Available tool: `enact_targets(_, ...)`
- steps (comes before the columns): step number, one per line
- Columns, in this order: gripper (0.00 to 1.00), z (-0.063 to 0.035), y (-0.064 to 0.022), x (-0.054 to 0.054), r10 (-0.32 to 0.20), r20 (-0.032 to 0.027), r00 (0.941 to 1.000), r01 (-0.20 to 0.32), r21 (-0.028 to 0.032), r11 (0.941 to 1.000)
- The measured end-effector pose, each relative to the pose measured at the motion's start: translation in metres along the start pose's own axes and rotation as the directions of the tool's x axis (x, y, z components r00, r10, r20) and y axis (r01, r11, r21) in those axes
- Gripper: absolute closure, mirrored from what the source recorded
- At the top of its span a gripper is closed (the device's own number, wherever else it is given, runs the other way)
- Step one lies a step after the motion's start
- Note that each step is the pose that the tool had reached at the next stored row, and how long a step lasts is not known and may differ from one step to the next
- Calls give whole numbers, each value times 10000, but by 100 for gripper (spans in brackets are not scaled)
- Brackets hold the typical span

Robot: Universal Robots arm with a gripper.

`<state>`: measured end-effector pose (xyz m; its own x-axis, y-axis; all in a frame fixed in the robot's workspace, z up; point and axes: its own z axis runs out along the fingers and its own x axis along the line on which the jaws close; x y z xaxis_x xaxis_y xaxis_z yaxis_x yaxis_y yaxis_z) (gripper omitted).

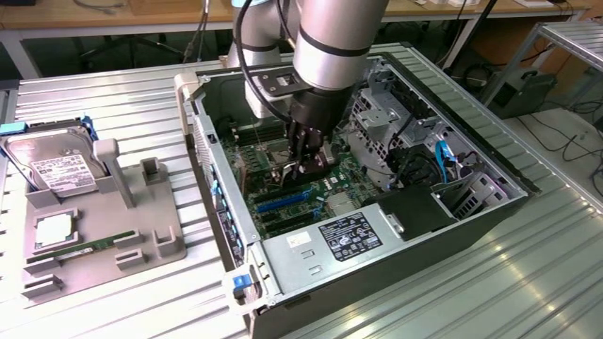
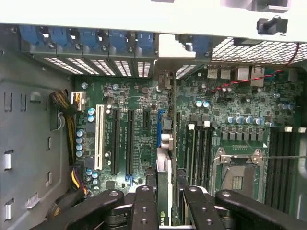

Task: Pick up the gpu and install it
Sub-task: 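Insert the gpu into the slot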

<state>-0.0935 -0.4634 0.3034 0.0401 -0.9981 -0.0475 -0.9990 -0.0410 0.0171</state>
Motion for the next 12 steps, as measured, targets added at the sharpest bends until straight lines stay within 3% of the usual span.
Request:
enact_targets(5,74,58,9,2,331,-109,9994,-331,14,9995)
enact_targets(9,74,121,51,4,488,-230,9985,-488,20,9988)
enact_targets(12,74,147,61,4,713,-258,9971,-713,30,9975)
